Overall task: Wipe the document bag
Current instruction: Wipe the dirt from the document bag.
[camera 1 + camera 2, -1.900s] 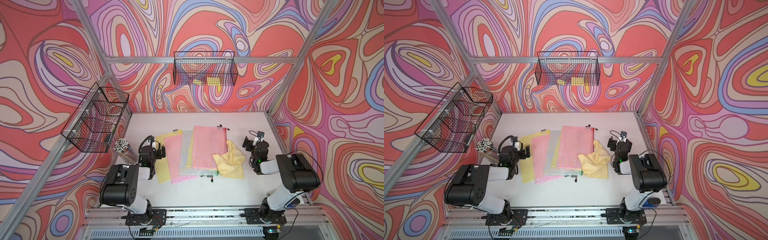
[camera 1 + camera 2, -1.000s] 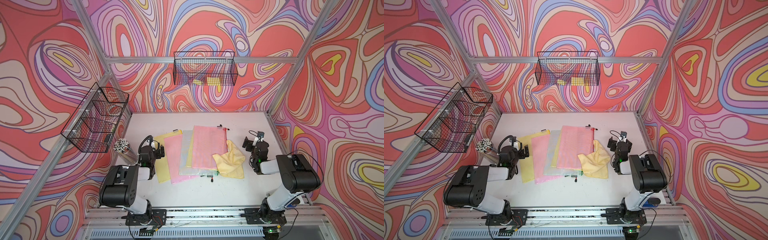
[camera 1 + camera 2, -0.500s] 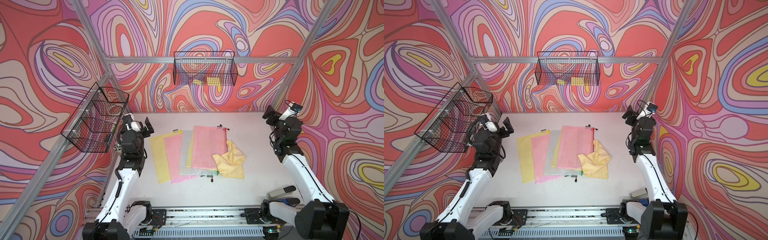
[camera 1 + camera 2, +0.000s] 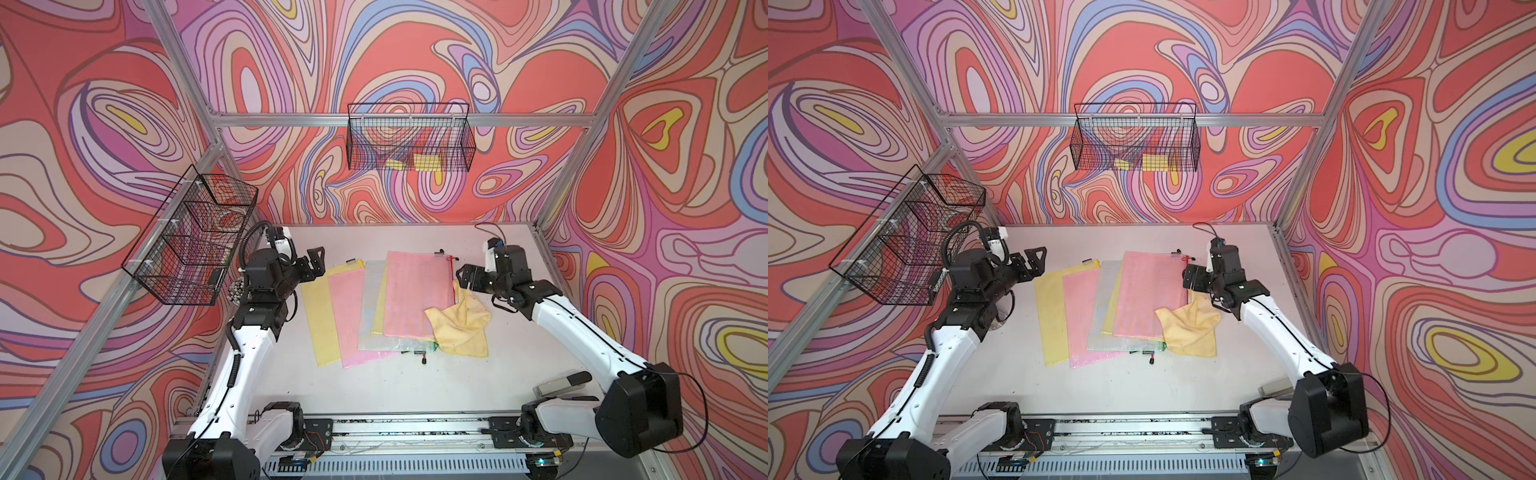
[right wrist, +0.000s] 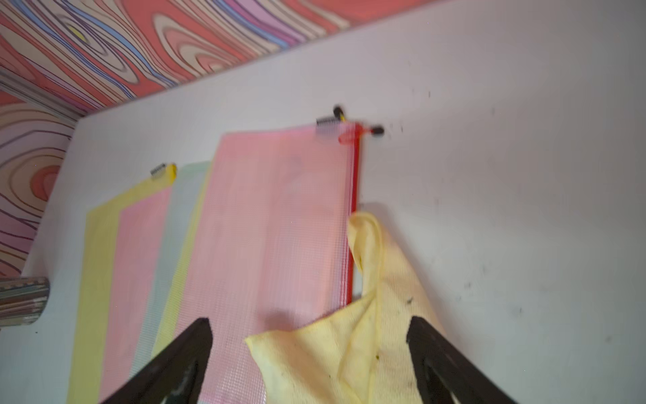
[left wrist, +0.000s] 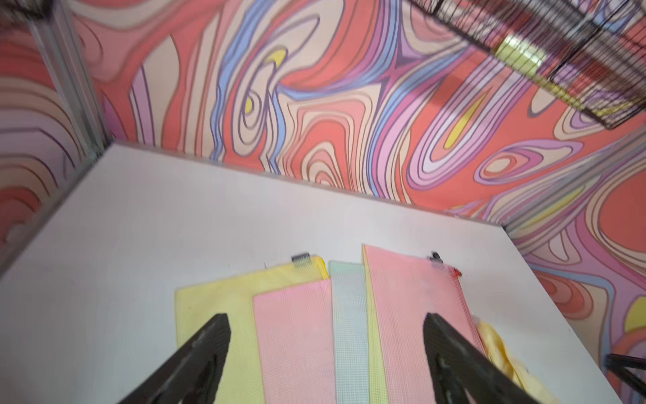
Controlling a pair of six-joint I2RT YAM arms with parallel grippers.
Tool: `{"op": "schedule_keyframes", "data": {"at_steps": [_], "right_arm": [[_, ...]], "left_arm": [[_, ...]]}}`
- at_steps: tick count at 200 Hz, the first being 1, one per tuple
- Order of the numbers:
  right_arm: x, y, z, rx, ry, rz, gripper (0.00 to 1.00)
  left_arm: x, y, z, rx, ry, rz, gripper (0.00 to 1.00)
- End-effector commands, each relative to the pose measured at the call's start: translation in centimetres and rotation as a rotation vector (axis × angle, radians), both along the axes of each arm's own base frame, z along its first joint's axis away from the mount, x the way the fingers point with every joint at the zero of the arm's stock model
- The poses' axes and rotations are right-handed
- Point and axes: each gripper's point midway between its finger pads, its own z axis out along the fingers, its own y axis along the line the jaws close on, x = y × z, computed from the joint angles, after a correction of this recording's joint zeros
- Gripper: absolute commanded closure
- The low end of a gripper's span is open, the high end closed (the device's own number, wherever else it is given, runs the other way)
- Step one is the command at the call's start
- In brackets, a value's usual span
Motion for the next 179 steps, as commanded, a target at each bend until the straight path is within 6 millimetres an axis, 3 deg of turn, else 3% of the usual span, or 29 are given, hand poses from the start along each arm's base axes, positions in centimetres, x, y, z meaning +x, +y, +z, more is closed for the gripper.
{"op": "schedule_keyframes", "data": {"at_steps": [1, 27, 59, 80, 121, 179], "right_arm": [[-2.3, -0.1, -2.7, 0.026, 0.111, -0.039, 0.04], [-3.0, 0.3, -4.3, 0.007, 0.150, 0.000, 0.04], [-3.4, 1.6, -6.3, -0.038, 0.189, 0.069, 0.03], [-3.3, 1.3, -8.1, -0.087, 0.213, 0.069, 0.02], [-3.2, 0.9, -9.9, -0.131, 0.230, 0.079, 0.02], [-4.8, 3.7, -13.3, -0.213, 0.348, 0.159, 0.02]], "left_arm": [[-1.9, -3.0, -2.2, -0.039, 0.119, -0.103, 0.16], [-3.5, -5.0, -3.5, -0.040, 0.155, -0.152, 0.16], [-5.0, -6.0, -4.7, -0.112, 0.174, -0.179, 0.16], [-5.8, -6.1, -4.9, -0.131, 0.176, -0.171, 0.18], [-6.3, -6.9, -5.3, -0.169, 0.181, -0.193, 0.20], [-6.4, -8.2, -6.6, -0.163, 0.221, -0.229, 0.22]]}}
